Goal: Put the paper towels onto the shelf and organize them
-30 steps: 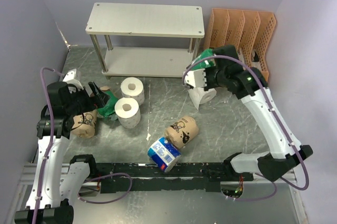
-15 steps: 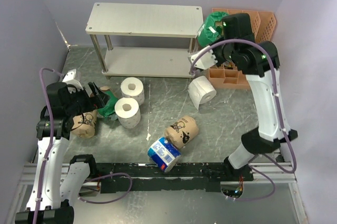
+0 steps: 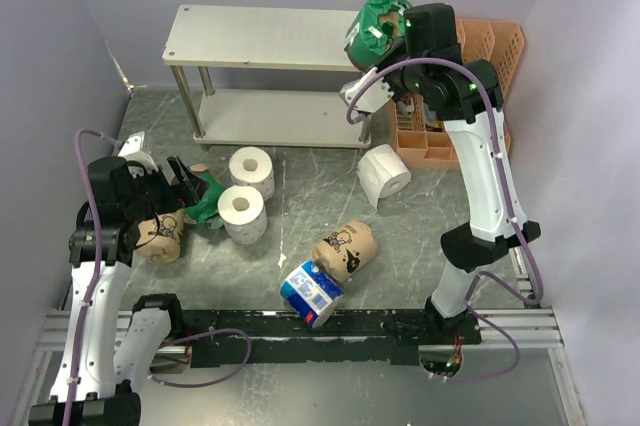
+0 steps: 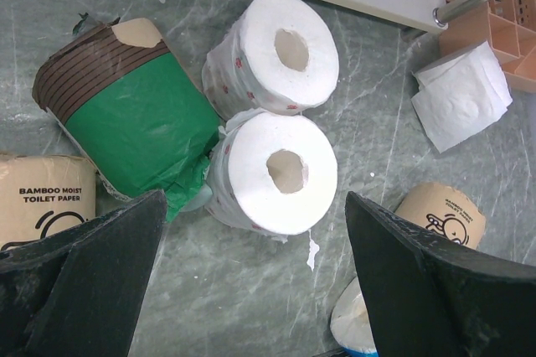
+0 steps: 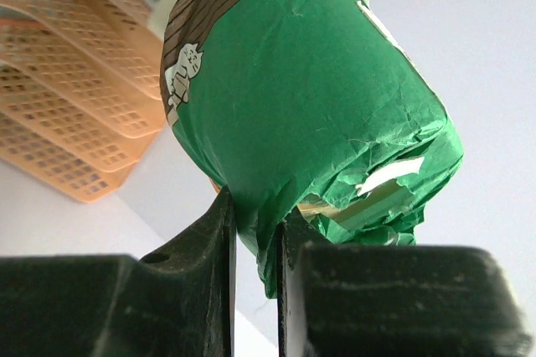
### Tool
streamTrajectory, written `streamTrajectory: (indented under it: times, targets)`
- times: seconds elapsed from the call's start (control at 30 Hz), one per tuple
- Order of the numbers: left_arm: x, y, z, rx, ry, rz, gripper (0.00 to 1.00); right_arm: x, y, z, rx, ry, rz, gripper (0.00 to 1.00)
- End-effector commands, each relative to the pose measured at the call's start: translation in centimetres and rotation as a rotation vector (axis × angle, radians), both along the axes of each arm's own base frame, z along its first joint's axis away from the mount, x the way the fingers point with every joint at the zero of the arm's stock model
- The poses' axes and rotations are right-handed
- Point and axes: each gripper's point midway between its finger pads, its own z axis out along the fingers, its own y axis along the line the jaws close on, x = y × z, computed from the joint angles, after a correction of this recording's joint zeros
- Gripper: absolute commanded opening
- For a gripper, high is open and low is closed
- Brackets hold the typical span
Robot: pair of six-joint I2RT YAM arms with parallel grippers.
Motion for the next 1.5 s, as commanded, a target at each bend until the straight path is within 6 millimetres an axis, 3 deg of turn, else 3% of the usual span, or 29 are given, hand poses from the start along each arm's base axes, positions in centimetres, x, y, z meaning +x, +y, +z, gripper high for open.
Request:
streamTrajectory:
  times: [0.0, 0.17, 0.57, 0.83, 1.17, 1.37, 1.4, 1.47]
  targets:
    - [0.2, 0.0, 0.9, 0.004, -0.049, -0.011, 0.99, -0.1, 1.0, 6.8, 0.057, -0.238, 0.076, 0.0]
    - [0.2, 0.0, 0.9, 0.004, -0.049, -0.01, 1.0, 1.4, 2.3, 7.0, 0.05, -0.272, 0.106, 0.0]
    - [0.0, 0.1, 1.1, 0.005, -0.056, -0.008, 0.99, 5.5, 5.1, 2.8, 0.073, -0.205, 0.134, 0.0]
    - [0.0, 0.1, 1.2, 0.006, -0.06, -0.007, 0.99, 5.9, 5.5, 2.5, 0.097, -0.205, 0.129, 0.0]
    - [-0.1, 0.1, 1.4, 0.005, -0.066, -0.009, 1.0, 6.5, 6.4, 4.1, 0.207, -0.265, 0.13, 0.46]
    - [-0.1, 0.0, 1.4, 0.005, -0.066, -0.011, 0.99, 6.3, 7.2, 4.8, 0.235, -0.299, 0.151, 0.55]
    - [-0.1, 0.0, 1.4, 0.005, -0.066, -0.01, 1.0, 6.2, 7.5, 5.5, 0.261, -0.319, 0.166, 0.61]
    - [-0.1, 0.1, 1.3, 0.005, -0.065, -0.009, 0.99, 5.6, 8.3, 7.3, 0.346, -0.37, 0.188, 0.85]
